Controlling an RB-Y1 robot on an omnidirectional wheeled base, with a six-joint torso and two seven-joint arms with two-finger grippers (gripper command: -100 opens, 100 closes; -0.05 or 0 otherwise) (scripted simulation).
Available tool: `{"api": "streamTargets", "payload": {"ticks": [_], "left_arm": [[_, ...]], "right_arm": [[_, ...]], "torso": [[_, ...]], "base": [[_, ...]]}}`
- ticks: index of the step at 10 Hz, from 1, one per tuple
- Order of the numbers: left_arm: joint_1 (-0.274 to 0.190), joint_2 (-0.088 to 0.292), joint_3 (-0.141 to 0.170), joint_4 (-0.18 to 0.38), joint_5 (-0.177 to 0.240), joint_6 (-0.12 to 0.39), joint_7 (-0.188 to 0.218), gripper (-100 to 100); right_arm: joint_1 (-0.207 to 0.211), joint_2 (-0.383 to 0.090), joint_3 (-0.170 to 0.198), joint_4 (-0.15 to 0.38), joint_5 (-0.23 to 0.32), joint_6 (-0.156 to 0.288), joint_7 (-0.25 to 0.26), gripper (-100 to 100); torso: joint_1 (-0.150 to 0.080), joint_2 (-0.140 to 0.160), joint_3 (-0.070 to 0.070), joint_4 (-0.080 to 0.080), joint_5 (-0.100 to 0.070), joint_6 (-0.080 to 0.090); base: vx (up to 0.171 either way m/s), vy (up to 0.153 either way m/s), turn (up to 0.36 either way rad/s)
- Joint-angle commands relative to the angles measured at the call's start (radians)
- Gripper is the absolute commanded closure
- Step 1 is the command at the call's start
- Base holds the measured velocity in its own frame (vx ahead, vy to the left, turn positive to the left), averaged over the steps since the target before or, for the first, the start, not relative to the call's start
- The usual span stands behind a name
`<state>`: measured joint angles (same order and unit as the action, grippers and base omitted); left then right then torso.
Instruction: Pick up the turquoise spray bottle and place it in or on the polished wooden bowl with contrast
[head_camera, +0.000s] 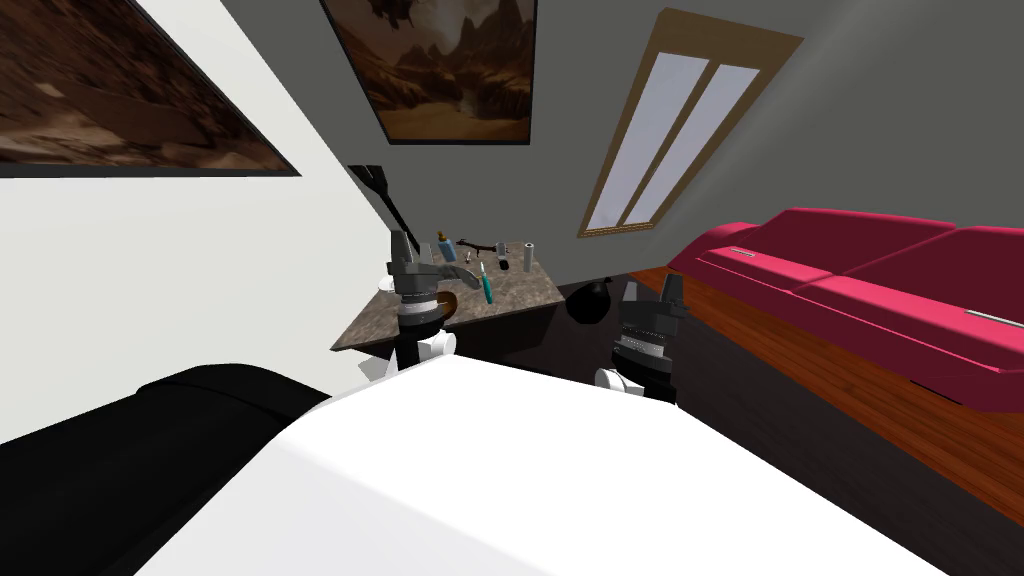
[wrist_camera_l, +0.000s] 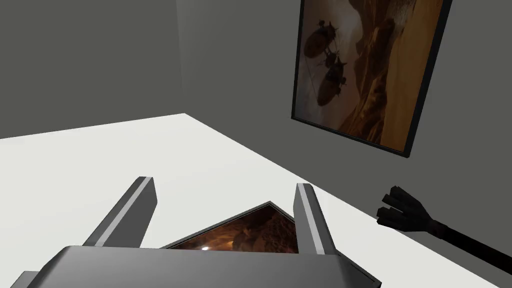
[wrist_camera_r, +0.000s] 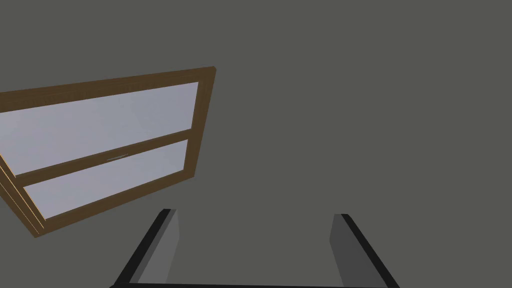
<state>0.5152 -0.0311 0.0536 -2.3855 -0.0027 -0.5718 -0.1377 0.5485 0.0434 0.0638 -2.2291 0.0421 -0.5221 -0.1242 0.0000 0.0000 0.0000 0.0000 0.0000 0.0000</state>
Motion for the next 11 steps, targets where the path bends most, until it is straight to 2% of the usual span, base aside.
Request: {"api": "streamTargets", "payload": {"ticks": [1, 6, 9, 10, 11], "left_arm": [[0.006, 0.040, 0.001, 0.004, -0.002, 0.007, -0.002, -100], [0.058, 0.169, 0.008, 0.034, -0.019, 0.062, -0.013, -100], [0.107, 0.221, 0.013, 0.062, -0.034, 0.112, -0.023, -100], [0.144, 0.247, 0.018, 0.083, -0.046, 0.150, -0.030, -100], [0.144, 0.247, 0.018, 0.083, -0.046, 0.150, -0.030, -100]], "right_arm": [[0.000, 0.000, 0.000, 0.000, 0.000, 0.000, 0.000, 0], [0.000, 0.000, 0.000, 0.000, 0.000, 0.000, 0.000, 0], [0.000, 0.000, 0.000, 0.000, 0.000, 0.000, 0.000, 0], [0.000, 0.000, 0.000, 0.000, 0.000, 0.000, 0.000, 0], [0.000, 0.000, 0.000, 0.000, 0.000, 0.000, 0.000, 0]], "torso": [[0.000, 0.000, 0.000, 0.000, 0.000, 0.000], [-0.006, 0.001, 0.000, 0.000, -0.001, 0.000], [-0.004, 0.000, 0.000, 0.000, -0.001, 0.000], [-0.005, 0.000, 0.000, 0.000, -0.001, 0.000], [-0.010, 0.000, 0.000, 0.000, -0.002, 0.000]], "base": [[-0.002, -0.019, 0.013], [-0.013, -0.075, 0.035], [-0.008, -0.075, 0.009], [0.005, -0.166, 0.071], [0.001, -0.101, 0.022]]}}
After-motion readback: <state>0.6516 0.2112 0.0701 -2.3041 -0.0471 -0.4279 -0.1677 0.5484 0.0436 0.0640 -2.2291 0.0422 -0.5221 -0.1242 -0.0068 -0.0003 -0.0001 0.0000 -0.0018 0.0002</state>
